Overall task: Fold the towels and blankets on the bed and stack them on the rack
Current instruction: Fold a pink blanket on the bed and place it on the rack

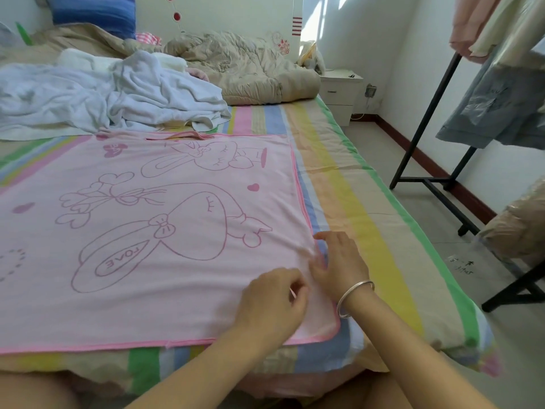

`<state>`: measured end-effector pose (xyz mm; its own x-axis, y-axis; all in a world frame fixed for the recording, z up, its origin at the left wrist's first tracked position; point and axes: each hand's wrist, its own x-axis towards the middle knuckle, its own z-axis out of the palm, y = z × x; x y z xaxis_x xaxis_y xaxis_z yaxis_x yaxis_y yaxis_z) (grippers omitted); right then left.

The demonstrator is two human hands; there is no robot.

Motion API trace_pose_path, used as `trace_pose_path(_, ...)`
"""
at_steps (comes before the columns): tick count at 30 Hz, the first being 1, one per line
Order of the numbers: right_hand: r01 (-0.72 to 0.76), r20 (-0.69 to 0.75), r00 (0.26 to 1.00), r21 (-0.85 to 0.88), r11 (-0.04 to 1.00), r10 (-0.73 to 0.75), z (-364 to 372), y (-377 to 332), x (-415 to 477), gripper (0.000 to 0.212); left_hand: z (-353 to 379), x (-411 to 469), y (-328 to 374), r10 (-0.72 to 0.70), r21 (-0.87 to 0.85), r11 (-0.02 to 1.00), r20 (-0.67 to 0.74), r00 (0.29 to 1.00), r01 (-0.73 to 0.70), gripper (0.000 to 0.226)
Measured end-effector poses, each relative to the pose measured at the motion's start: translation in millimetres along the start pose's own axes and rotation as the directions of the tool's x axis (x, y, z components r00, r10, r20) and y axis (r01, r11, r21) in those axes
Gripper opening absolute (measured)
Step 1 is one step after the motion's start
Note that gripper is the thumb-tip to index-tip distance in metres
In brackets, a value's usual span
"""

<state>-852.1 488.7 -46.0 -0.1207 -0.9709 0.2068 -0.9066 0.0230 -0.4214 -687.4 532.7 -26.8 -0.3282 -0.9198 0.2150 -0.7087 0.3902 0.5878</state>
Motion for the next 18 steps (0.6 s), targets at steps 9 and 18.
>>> trace_pose_path(9,0.354,0.403,0.877,-0.172,0.919,-0.262,41,-86,-31,0.105,-48,5,-124,-0.300,0.522,0.816,0.014,0.954,0.248,0.070)
trace_pose_path(18,0.472,0.412,0.790,0.062,0.879,-0.454,83,-191,-21,0.087,-146,-32,-222,-0.565,0.530,0.620,-0.210,0.798,0.578,0.065)
